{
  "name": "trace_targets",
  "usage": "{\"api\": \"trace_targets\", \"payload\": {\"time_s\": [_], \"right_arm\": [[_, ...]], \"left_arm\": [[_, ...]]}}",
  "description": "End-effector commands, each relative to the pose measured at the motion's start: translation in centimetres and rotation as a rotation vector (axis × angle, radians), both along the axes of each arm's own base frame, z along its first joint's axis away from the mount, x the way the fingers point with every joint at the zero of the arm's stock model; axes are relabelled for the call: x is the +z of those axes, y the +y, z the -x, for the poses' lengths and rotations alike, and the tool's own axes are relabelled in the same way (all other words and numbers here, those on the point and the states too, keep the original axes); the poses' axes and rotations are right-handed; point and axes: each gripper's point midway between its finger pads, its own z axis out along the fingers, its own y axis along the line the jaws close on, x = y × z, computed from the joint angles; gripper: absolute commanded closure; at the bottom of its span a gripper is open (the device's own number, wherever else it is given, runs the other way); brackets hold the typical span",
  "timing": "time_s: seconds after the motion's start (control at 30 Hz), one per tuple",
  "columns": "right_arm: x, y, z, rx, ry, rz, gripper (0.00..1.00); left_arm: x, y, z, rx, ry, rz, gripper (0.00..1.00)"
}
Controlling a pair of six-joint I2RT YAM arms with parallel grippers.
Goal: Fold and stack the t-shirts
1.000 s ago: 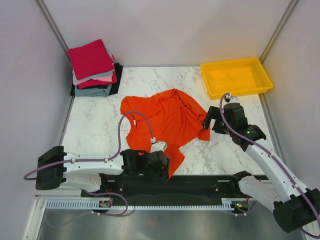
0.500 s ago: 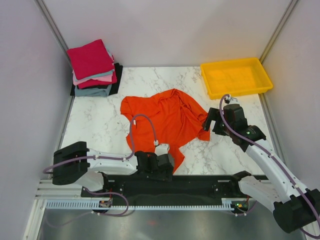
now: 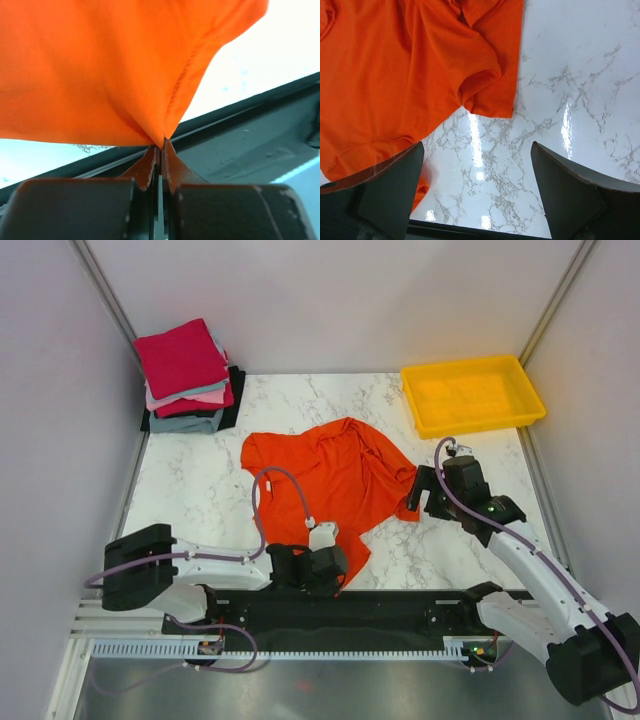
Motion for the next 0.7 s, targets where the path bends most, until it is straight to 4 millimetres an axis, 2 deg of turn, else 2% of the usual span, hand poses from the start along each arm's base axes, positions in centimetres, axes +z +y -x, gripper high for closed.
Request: {"api": "trace_targets", "payload": {"time_s": [0.0, 0.03, 0.07, 0.1, 0.13, 0.17, 0.23, 0.3, 0.4, 0.67], "right_arm": [[-1.2, -0.3, 0.6, -0.049, 0.020, -0.028, 0.04], [-1.8, -0.4, 0.9, -0.063, 0.035, -0.030, 0.05], [-2.5, -0.3, 1.3, -0.069, 0.058, -0.037, 0.06], [-3.7, -0.4, 1.9, -0.071, 0.091, -0.037, 0.08], [-4.2, -0.2, 2.1, -0.067, 0.107, -0.044, 0.10], [-5.0, 0.2, 2.3, -0.058, 0.129, -0.060, 0.12], [-6.7, 0.3, 3.0, -0.068, 0.173, -0.066, 0.16], [-7.7, 0.4, 2.9, -0.073, 0.184, -0.069, 0.22], [-8.7, 0.5, 2.5, -0.087, 0.187, -0.073, 0.28], [-10.1, 0.1, 0.7, -0.107, 0.184, -0.020, 0.30]], "left_arm": [[3.2, 0.2, -2.2, 0.084, -0.094, 0.085, 0.98], [3.1, 1.7, -3.1, 0.110, -0.095, 0.052, 0.98], [4.2, 2.7, -3.5, 0.130, -0.107, 0.082, 0.98], [4.4, 3.6, -4.0, 0.148, -0.114, 0.085, 0.98], [3.9, 5.3, -4.8, 0.176, -0.120, 0.065, 0.98], [5.4, 5.9, -5.3, 0.191, -0.138, 0.117, 0.98], [5.1, 7.8, -6.2, 0.216, -0.145, 0.110, 0.98], [5.6, 8.5, -6.5, 0.223, -0.153, 0.128, 0.98], [5.0, 9.2, -6.5, 0.221, -0.144, 0.112, 0.98], [4.2, 9.6, -6.2, 0.225, -0.131, 0.102, 0.98]]}}
